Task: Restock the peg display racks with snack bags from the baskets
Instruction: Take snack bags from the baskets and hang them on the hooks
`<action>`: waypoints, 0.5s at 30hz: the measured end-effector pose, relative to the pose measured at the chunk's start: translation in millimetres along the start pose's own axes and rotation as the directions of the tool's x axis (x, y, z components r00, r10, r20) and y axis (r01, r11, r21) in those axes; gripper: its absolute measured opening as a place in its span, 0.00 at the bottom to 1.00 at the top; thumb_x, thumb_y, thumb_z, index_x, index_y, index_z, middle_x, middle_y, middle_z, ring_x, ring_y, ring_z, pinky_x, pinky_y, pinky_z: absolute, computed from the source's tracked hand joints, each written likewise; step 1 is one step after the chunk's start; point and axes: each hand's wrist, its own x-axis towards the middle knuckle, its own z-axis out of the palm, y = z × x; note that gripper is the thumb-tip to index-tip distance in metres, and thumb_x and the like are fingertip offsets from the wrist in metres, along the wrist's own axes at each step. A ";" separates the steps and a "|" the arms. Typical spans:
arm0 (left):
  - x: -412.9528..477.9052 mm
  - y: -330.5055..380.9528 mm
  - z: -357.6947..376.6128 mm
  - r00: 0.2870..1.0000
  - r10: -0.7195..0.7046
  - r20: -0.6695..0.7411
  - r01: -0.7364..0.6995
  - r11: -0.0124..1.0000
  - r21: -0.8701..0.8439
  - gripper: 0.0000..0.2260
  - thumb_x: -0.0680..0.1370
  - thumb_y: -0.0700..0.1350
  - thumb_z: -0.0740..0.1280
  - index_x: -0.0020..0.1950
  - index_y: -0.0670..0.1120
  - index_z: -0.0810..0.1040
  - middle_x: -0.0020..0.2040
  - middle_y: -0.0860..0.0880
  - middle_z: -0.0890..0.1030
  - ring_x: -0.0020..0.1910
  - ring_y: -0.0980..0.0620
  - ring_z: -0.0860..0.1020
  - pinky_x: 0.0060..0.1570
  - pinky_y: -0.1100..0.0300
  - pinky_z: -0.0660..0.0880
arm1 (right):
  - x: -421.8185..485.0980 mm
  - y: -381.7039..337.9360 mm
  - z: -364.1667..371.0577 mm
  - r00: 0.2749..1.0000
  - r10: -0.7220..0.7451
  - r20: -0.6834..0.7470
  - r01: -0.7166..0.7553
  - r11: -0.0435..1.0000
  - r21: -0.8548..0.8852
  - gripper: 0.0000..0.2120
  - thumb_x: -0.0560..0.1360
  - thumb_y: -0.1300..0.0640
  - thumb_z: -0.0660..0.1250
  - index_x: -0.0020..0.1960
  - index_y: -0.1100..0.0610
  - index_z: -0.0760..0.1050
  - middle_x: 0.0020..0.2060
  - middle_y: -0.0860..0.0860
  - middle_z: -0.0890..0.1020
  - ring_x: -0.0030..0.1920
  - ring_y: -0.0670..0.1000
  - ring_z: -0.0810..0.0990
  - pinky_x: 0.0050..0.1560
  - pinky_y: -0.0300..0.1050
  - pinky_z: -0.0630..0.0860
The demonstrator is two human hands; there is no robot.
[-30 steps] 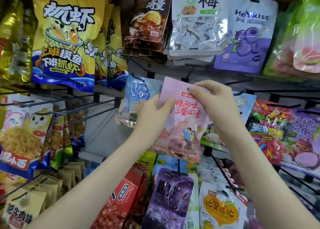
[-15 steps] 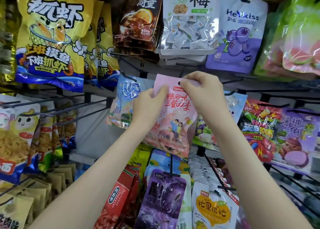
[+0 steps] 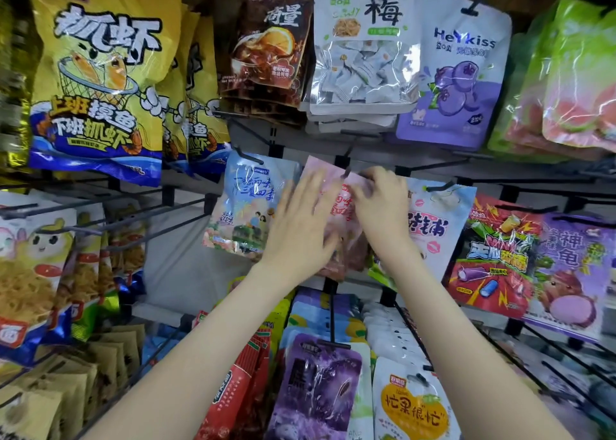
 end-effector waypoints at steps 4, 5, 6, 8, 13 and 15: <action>-4.7 -6.3 12.8 0.976 0.064 0.209 -0.080 0.994 0.068 0.34 0.77 0.52 0.65 0.79 0.49 0.53 0.79 0.45 0.50 0.78 0.44 0.46 0.71 0.47 0.34 | -12.4 12.4 5.0 0.980 -0.166 -0.113 0.159 0.985 -0.074 0.19 0.69 0.66 0.69 0.60 0.64 0.74 0.54 0.60 0.77 0.57 0.61 0.71 0.59 0.47 0.60; -4.3 -8.3 15.3 0.973 0.064 0.220 -0.081 0.994 0.073 0.34 0.78 0.54 0.63 0.79 0.50 0.50 0.79 0.46 0.47 0.78 0.46 0.44 0.70 0.48 0.32 | -17.3 15.2 1.2 0.968 -0.211 -0.133 0.201 0.976 -0.079 0.20 0.69 0.67 0.68 0.61 0.63 0.73 0.55 0.59 0.77 0.58 0.60 0.71 0.61 0.47 0.61; -3.3 -9.6 17.1 0.971 0.070 0.227 -0.090 0.993 0.080 0.33 0.79 0.55 0.61 0.79 0.51 0.50 0.79 0.46 0.47 0.78 0.46 0.43 0.70 0.48 0.31 | -22.1 19.1 -3.8 0.955 -0.255 -0.150 0.244 0.966 -0.087 0.19 0.70 0.67 0.67 0.61 0.63 0.73 0.56 0.59 0.77 0.59 0.59 0.71 0.62 0.48 0.62; -0.9 -10.5 20.4 0.969 0.096 0.228 -0.121 0.988 0.099 0.31 0.78 0.58 0.59 0.79 0.50 0.53 0.79 0.44 0.49 0.78 0.45 0.46 0.72 0.45 0.35 | -34.4 28.0 -15.0 0.931 -0.320 -0.176 0.299 0.945 -0.136 0.16 0.71 0.67 0.64 0.59 0.63 0.74 0.55 0.58 0.77 0.58 0.59 0.72 0.61 0.51 0.65; 3.9 -4.6 31.5 0.972 0.092 0.214 -0.117 0.987 0.109 0.31 0.77 0.60 0.54 0.77 0.49 0.59 0.79 0.41 0.52 0.78 0.43 0.49 0.72 0.43 0.38 | -55.3 54.8 -26.2 0.957 -0.182 -0.224 0.077 0.910 -0.408 0.20 0.77 0.49 0.59 0.64 0.59 0.73 0.63 0.57 0.74 0.66 0.57 0.67 0.63 0.57 0.61; 6.2 -1.3 34.9 0.975 0.068 0.211 -0.087 0.993 0.079 0.30 0.76 0.58 0.54 0.76 0.47 0.62 0.78 0.40 0.53 0.78 0.42 0.49 0.72 0.43 0.39 | -56.6 61.4 -26.6 0.982 -0.130 -0.138 0.053 0.885 -0.462 0.24 0.78 0.46 0.55 0.70 0.56 0.68 0.69 0.56 0.69 0.71 0.56 0.62 0.68 0.57 0.56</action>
